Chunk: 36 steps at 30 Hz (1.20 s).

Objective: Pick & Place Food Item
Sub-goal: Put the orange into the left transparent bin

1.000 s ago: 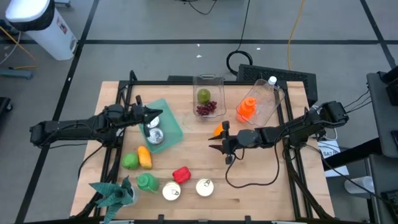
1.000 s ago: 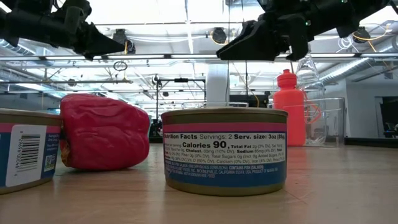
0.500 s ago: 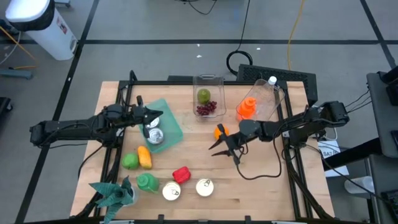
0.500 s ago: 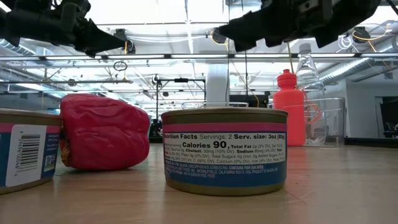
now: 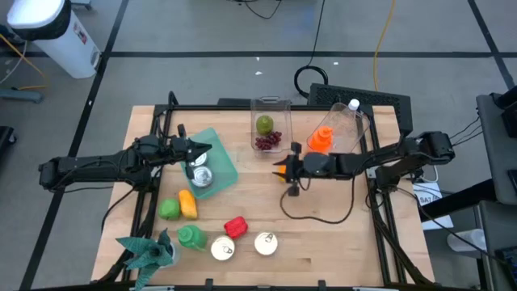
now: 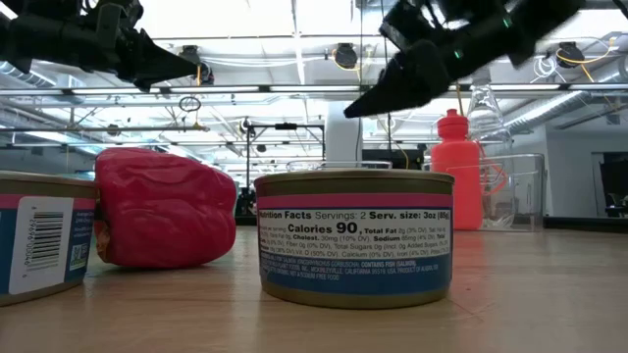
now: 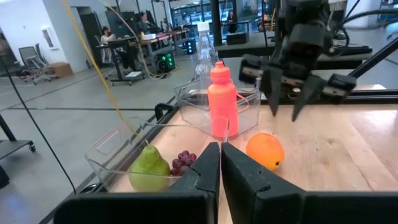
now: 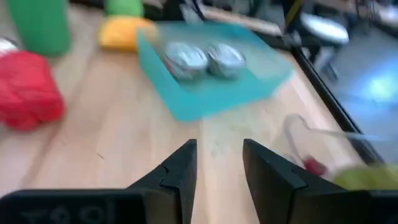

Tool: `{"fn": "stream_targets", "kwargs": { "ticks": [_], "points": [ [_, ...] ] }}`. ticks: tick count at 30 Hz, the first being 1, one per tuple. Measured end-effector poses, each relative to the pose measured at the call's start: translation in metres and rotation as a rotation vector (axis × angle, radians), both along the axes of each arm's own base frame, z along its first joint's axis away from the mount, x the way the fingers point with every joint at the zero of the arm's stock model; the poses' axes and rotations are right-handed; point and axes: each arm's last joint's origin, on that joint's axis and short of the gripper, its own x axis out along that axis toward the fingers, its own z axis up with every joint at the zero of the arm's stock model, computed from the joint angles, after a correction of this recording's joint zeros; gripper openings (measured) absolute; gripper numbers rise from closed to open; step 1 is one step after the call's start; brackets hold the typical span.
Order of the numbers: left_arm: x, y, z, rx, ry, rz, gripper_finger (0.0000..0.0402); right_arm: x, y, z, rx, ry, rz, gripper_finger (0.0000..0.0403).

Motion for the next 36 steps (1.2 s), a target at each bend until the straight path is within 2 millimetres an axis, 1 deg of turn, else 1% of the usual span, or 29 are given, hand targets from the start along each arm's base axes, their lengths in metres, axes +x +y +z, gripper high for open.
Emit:
{"fn": "stream_targets", "kwargs": {
  "ticks": [3, 6, 9, 12, 15, 19, 21, 24, 26, 28, 36],
  "points": [
    [0.000, 0.000, 0.000, -0.001, 0.003, -0.001, 0.0026, 0.008, 0.002, 0.022, -0.033, 0.143, -0.030, 0.0122],
    [0.000, 0.000, -0.001, -0.007, 0.003, 0.000, 0.0026, 0.007, 0.013, 0.040, -0.148, 0.289, 0.047, 0.0140],
    [0.000, 0.000, -0.001, -0.004, 0.004, 0.000, 0.0026, 0.004, 0.024, 0.048, -0.222, 0.379, 0.131, 0.0171],
    [0.000, 0.000, -0.001, -0.004, 0.004, 0.000, 0.0026, 0.001, 0.030, 0.050, -0.243, 0.415, 0.173, 0.0215],
    [0.000, 0.000, -0.001, -0.004, 0.005, 0.000, 0.0026, 0.000, 0.037, 0.045, -0.285, 0.410, 0.237, 0.0266],
    [0.000, 0.000, -0.001, -0.004, 0.005, 0.000, 0.0026, 0.003, 0.042, 0.031, -0.288, 0.339, 0.249, 0.0333],
    [0.000, 0.000, -0.001, -0.007, 0.004, 0.000, 0.0026, 0.002, 0.041, 0.023, -0.289, 0.313, 0.200, 0.0359],
    [0.000, 0.000, -0.001, -0.008, 0.004, 0.000, 0.0026, 0.000, 0.039, 0.013, -0.286, 0.260, 0.075, 0.0387],
    [0.000, 0.000, -0.001, -0.010, 0.010, 0.000, 0.0026, -0.004, 0.037, 0.005, -0.268, 0.259, 0.014, 0.0397],
    [0.000, 0.000, -0.001, -0.010, 0.012, 0.000, 0.0026, -0.007, 0.035, -0.001, -0.236, 0.275, -0.021, 0.0397],
    [0.000, 0.000, -0.003, -0.008, 0.034, 0.000, 0.0026, -0.013, 0.034, -0.013, -0.053, 0.276, -0.135, 0.0399]
  ]
}}
